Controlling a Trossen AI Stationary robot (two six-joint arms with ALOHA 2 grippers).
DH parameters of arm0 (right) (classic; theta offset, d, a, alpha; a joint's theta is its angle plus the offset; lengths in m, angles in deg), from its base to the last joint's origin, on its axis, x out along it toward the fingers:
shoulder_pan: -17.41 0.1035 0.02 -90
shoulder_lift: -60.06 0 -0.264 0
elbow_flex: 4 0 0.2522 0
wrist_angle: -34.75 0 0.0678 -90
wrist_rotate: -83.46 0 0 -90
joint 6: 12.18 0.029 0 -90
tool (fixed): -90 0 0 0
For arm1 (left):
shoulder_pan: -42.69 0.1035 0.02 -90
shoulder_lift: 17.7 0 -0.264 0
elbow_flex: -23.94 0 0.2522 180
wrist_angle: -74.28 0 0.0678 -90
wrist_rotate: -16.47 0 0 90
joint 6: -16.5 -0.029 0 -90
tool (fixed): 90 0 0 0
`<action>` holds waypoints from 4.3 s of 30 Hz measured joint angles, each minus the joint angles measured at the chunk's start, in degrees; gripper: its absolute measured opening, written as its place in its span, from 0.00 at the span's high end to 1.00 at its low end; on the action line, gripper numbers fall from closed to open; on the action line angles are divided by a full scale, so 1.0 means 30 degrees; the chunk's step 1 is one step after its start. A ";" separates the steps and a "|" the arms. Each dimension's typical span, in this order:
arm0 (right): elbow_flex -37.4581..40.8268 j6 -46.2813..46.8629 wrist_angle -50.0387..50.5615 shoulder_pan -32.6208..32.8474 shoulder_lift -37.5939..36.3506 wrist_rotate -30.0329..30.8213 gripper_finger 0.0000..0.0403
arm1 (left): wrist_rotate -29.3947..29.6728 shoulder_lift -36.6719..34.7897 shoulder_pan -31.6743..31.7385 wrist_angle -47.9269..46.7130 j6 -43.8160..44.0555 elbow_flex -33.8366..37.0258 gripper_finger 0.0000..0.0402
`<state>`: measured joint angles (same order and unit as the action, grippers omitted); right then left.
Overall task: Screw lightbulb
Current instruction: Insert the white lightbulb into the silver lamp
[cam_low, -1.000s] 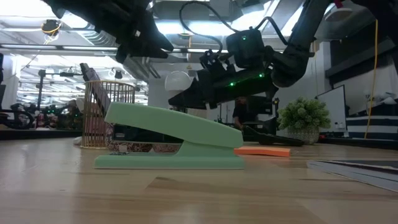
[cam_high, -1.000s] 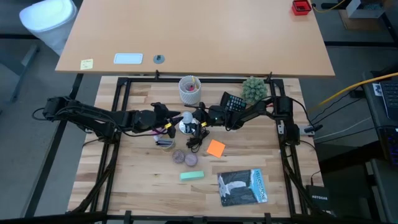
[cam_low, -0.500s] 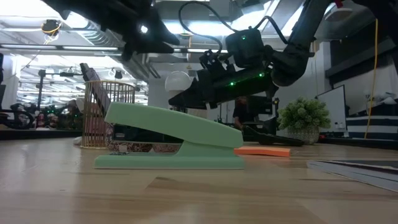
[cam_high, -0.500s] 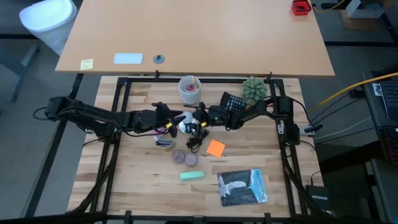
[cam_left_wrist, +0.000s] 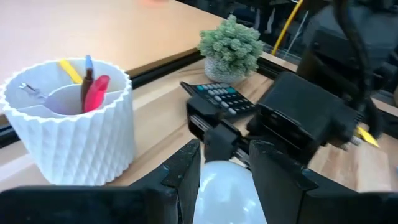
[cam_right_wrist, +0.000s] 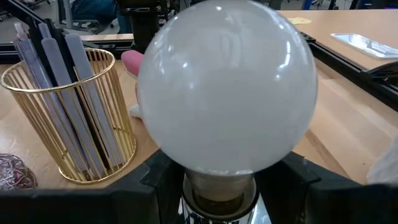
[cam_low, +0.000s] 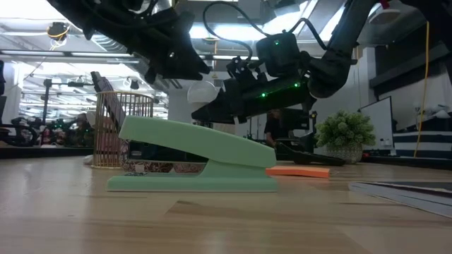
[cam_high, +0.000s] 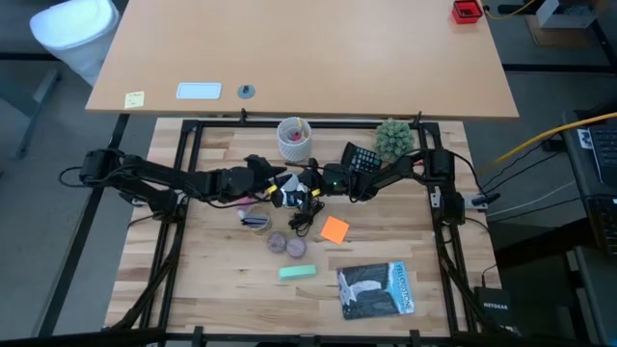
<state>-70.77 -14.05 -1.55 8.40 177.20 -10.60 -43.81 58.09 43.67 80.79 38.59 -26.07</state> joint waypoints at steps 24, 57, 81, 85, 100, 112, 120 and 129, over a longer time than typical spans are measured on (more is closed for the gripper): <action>0.0022 0.0000 0.0022 -0.0005 0.0007 0.0000 0.56 | -0.0478 -0.0007 0.0083 -0.1113 0.0259 -0.0007 0.68; 0.0036 0.0029 0.0189 0.0000 0.0044 0.0291 0.56 | -0.0456 0.1705 0.0052 0.0028 -0.0551 -0.0058 0.68; 0.0022 0.0186 0.0377 0.0029 0.0022 0.0656 0.50 | -0.0346 0.1719 -0.0425 -0.0377 -0.0446 -0.0029 0.68; 0.0022 0.0189 0.0355 0.0007 0.0022 0.0721 0.40 | -0.0365 0.1719 -0.0433 -0.0377 -0.0446 -0.0022 0.68; 0.0029 0.0186 0.0255 0.0000 0.0022 0.0692 0.29 | -0.0427 0.1731 -0.0440 -0.0377 -0.0440 -0.0022 0.68; 0.0082 0.1036 0.0816 0.0033 0.0060 -0.0766 0.29 | -0.0544 0.1734 -0.0455 -0.0590 -0.0370 -0.0027 0.68; 0.0086 0.1024 0.2931 0.0019 -0.0968 -0.1053 0.29 | -0.0529 0.1734 -0.0455 -0.0603 -0.0358 -0.0022 0.68; 0.0076 0.0877 0.5720 0.0015 -0.2902 -0.1064 0.29 | -0.0493 0.1734 -0.0455 -0.0610 -0.0300 -0.0022 0.68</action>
<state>-70.54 -11.42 15.61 8.44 168.49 -13.79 -45.28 63.29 42.31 78.96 37.69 -26.13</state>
